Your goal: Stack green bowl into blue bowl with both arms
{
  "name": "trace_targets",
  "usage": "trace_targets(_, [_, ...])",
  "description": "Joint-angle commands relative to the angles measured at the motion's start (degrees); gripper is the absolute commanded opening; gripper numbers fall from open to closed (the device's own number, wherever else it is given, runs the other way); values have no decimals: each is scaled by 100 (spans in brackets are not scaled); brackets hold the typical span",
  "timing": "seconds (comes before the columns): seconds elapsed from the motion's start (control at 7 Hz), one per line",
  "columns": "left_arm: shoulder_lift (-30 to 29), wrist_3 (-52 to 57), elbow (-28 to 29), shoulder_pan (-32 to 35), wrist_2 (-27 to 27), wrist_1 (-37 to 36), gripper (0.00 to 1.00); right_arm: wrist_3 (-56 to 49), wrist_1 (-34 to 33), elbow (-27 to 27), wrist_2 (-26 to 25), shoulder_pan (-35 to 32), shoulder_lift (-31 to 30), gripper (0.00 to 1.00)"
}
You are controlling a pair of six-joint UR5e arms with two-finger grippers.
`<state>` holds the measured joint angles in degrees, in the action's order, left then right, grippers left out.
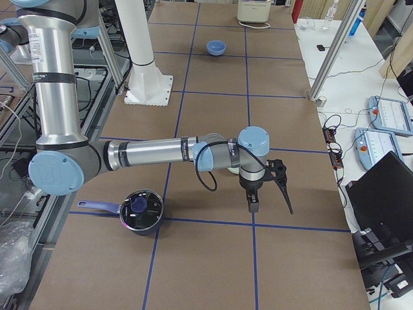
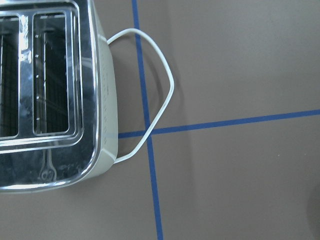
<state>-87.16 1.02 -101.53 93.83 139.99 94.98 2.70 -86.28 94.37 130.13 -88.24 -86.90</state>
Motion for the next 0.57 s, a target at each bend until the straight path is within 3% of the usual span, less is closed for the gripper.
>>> trace_targets(0.0, [-47, -57, 20, -5, -6, 535, 99, -23, 286, -24, 83, 26, -2, 100])
trace_targets(0.29, [-116, -145, -59, -371, 46, 698, 99, 38, 682, 29, 153, 480, 68, 100])
trace_targets(0.43, [-126, -911, -164, -661, 46, 836, 99, 543, 701, 38, 145, 762, 242, 100])
